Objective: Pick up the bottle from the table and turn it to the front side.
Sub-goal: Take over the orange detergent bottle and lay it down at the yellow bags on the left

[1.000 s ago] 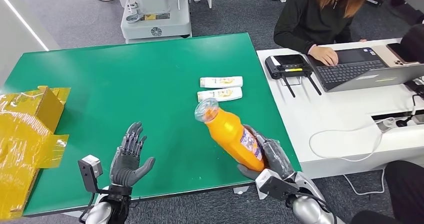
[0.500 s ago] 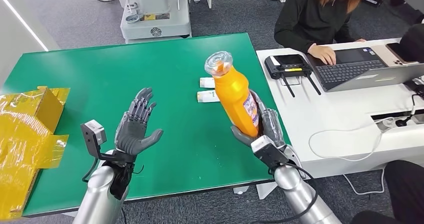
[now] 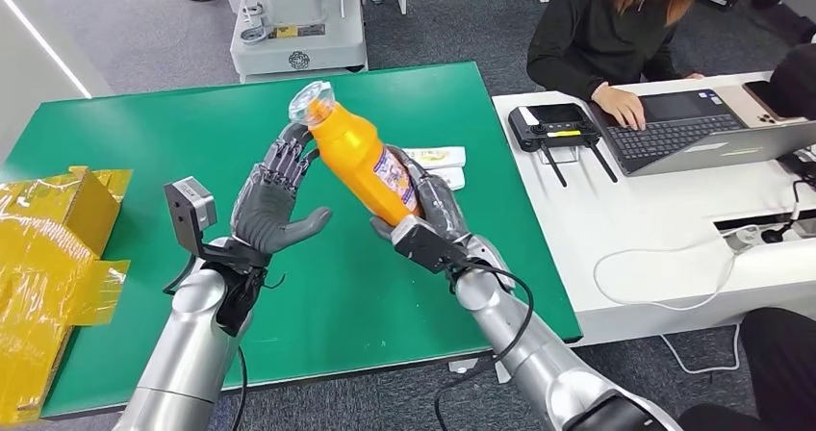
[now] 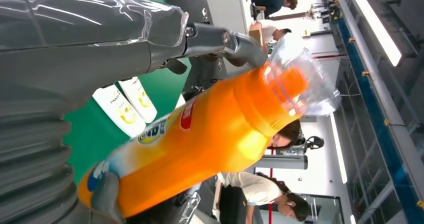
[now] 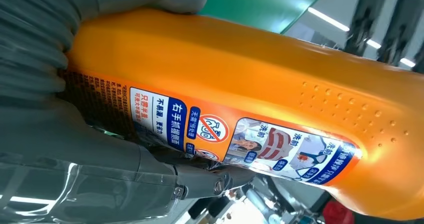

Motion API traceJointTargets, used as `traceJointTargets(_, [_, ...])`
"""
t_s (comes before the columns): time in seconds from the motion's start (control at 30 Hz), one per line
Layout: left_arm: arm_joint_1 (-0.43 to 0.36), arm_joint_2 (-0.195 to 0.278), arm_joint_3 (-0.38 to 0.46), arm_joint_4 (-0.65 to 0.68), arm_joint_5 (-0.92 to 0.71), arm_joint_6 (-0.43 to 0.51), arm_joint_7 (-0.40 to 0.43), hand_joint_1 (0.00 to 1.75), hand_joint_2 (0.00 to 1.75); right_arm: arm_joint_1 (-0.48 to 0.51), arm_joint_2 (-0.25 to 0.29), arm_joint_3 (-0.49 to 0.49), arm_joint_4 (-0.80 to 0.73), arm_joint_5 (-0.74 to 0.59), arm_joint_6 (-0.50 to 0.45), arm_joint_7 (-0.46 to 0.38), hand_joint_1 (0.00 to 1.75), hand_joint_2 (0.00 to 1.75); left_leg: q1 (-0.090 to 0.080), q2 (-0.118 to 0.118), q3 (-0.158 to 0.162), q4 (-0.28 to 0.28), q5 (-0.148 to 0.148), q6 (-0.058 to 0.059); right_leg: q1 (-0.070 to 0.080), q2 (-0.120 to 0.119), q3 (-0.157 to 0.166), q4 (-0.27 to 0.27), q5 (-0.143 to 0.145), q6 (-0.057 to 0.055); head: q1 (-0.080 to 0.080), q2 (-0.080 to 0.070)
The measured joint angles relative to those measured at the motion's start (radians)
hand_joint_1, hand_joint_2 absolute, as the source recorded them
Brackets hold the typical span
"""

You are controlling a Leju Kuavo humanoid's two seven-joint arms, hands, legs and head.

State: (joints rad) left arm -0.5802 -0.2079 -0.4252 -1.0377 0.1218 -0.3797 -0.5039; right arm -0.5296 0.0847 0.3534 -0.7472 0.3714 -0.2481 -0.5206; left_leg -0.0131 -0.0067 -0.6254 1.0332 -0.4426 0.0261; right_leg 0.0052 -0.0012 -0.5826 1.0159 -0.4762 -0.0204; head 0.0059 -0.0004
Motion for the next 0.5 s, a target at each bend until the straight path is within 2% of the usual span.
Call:
traceJointTargets(0.27, [-0.019,0.001,-0.001,0.053,0.028,-0.012,-0.022,0.0,1.75,-0.068,0.074,0.06,0.088,0.032,0.006,0.007,1.75,1.75,0.0,0.0,0.0,0.0,0.0,0.0,0.0,0.0,0.0,0.0,0.0,0.0,0.0,0.0])
traceJointTargets(0.5, [-0.043,0.0,-0.003,0.108,0.056,-0.041,-0.032,0.0,1.75,-0.089,0.123,0.118,0.132,0.069,-0.035,0.002,1.75,1.75,0.0,0.0,0.0,0.0,0.0,0.0,0.0,0.0,0.0,0.0,0.0,0.0,0.0,0.0])
